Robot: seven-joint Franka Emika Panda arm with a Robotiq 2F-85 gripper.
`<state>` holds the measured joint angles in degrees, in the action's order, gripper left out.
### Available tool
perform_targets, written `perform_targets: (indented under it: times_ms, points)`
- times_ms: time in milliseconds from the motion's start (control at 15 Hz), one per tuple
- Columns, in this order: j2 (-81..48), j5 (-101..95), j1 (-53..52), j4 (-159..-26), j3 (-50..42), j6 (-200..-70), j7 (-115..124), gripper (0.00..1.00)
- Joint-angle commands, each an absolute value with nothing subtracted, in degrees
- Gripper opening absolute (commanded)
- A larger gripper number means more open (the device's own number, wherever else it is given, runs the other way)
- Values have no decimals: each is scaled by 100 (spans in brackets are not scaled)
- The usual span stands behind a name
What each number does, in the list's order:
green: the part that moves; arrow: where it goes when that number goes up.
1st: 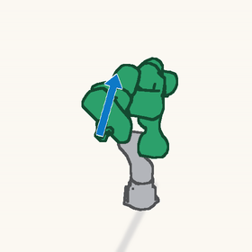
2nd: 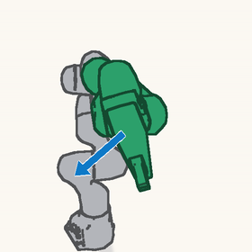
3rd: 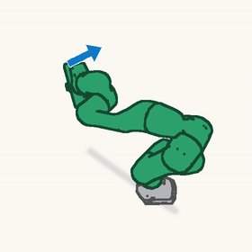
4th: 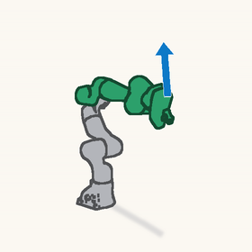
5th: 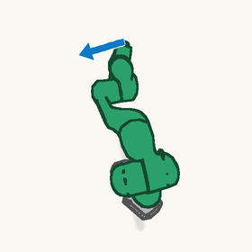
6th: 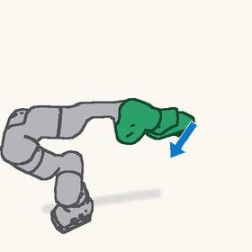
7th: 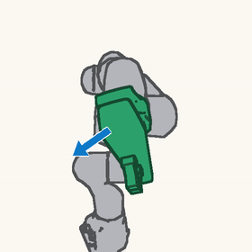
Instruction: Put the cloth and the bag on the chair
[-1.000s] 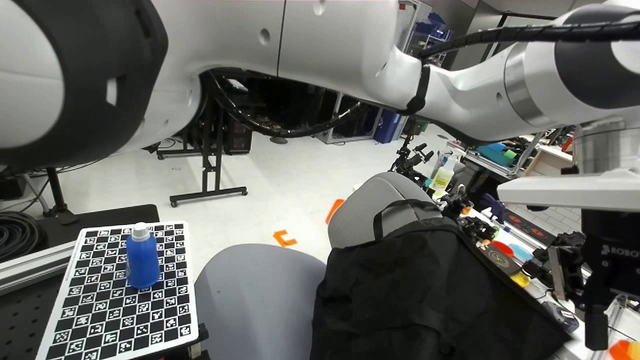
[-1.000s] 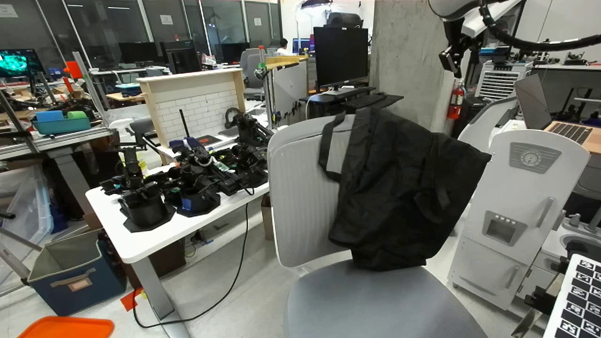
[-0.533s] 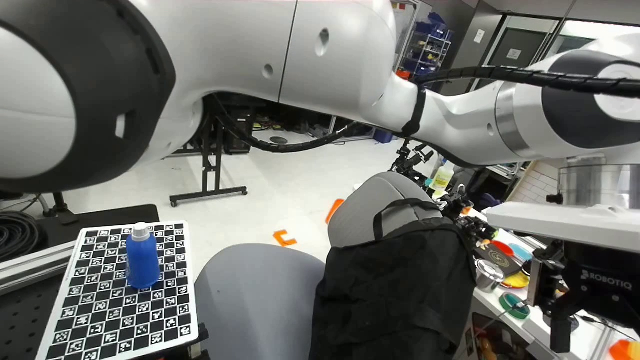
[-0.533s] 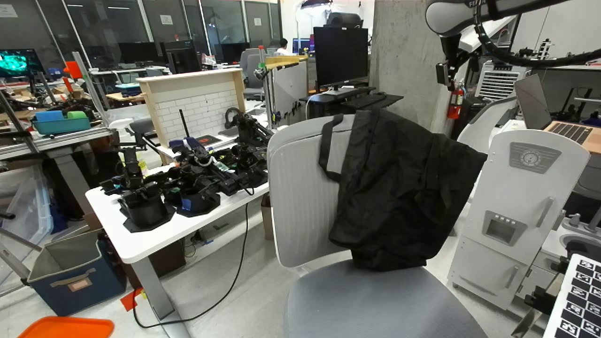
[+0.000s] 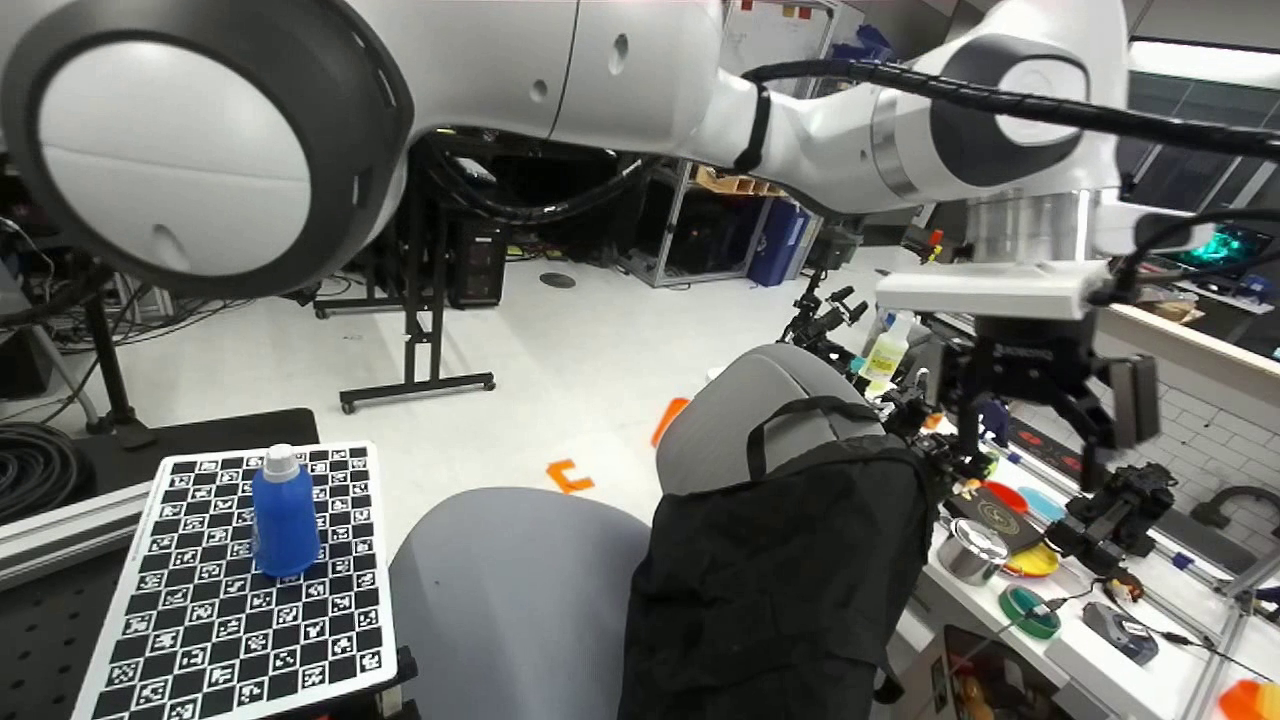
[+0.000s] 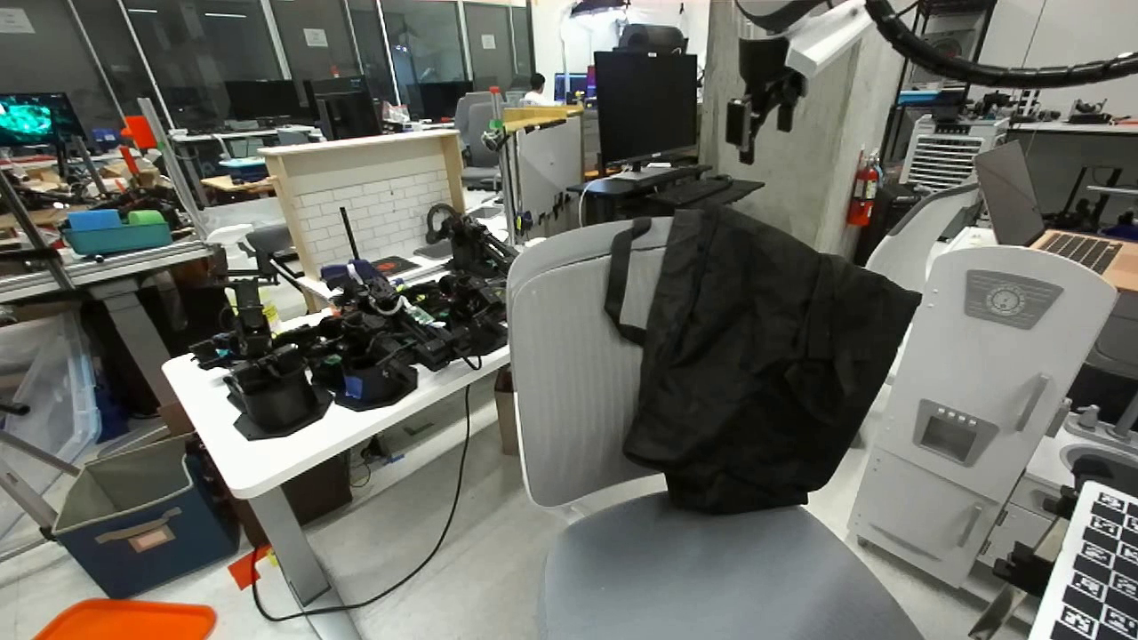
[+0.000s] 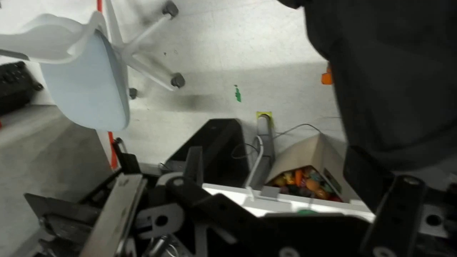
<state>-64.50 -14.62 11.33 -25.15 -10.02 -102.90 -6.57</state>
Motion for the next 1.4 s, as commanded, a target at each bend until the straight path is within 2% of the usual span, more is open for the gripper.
perform_targets:
  times_ms: [0, 467, 933, 1333]
  points:
    - [-6367, -1169, 666, -2660, -664, -10316, -1097, 100]
    - [-6675, -1398, -452, -2464, -682, -9958, -1258, 100]
    - [-6819, -1185, -948, -2479, -264, -10016, -2330, 100]
    - [-7081, -1434, -1447, -2406, -426, -10150, -1732, 100]
